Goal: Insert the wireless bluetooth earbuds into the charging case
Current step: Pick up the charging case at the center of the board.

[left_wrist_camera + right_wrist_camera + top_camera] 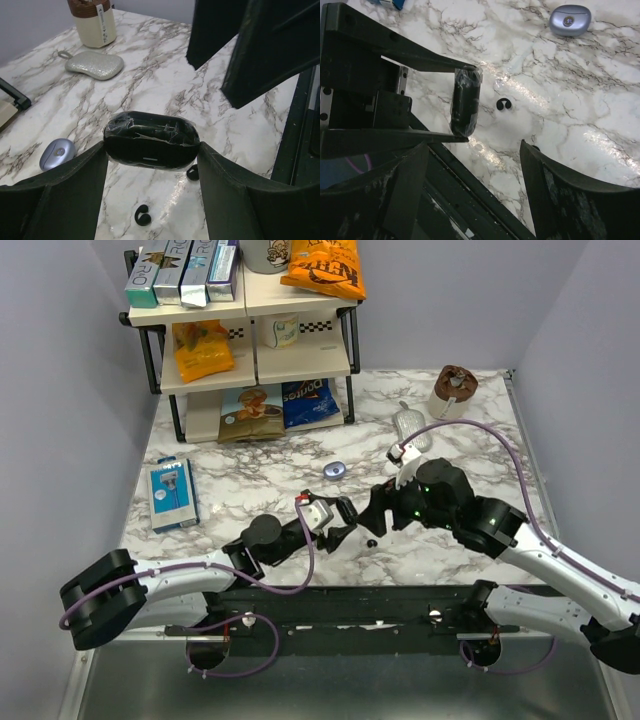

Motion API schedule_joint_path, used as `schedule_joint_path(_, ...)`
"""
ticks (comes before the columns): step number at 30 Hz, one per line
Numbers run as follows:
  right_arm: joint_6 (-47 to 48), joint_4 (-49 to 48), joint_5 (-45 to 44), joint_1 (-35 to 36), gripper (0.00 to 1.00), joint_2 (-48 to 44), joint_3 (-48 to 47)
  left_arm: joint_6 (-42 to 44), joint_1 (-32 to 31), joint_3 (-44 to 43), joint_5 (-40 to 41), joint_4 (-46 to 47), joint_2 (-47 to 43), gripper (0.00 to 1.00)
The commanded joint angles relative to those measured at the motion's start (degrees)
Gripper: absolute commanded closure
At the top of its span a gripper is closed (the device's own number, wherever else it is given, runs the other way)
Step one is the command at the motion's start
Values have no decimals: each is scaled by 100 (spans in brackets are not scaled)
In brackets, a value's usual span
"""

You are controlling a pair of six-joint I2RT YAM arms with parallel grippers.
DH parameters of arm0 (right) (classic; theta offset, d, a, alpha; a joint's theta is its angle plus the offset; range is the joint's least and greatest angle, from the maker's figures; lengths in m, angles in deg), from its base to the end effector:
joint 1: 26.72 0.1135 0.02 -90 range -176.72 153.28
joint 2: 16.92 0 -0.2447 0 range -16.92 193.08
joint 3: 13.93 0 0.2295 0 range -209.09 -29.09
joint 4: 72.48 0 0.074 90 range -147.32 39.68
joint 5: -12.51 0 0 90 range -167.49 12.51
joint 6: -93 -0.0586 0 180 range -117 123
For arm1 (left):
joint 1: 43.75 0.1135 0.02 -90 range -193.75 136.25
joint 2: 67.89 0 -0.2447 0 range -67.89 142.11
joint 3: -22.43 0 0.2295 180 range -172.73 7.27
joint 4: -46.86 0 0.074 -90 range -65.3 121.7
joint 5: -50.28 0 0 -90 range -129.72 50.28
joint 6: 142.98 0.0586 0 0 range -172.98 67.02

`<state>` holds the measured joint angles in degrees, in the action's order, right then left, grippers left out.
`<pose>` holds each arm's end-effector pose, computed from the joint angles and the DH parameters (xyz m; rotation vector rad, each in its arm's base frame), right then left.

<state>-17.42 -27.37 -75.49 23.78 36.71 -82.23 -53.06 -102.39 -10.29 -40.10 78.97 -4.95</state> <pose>0.1328 0.1643 0.3015 -0.5920 2.1187 0.7615 0.1243 -0.2047 0.2203 0.7851 1.3890 -0.8131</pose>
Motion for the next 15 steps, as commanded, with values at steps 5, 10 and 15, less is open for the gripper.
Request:
schedule_joint_path(5,197,-279,380,-14,16,245,-82,421,-254,-169,311,11,-123,100)
schedule_joint_path(10,197,-332,441,-23,16,447,-152,394,-272,-81,337,-77,-247,100)
schedule_joint_path(15,170,-490,381,-23,16,570,-135,403,-333,-54,363,-103,-343,100)
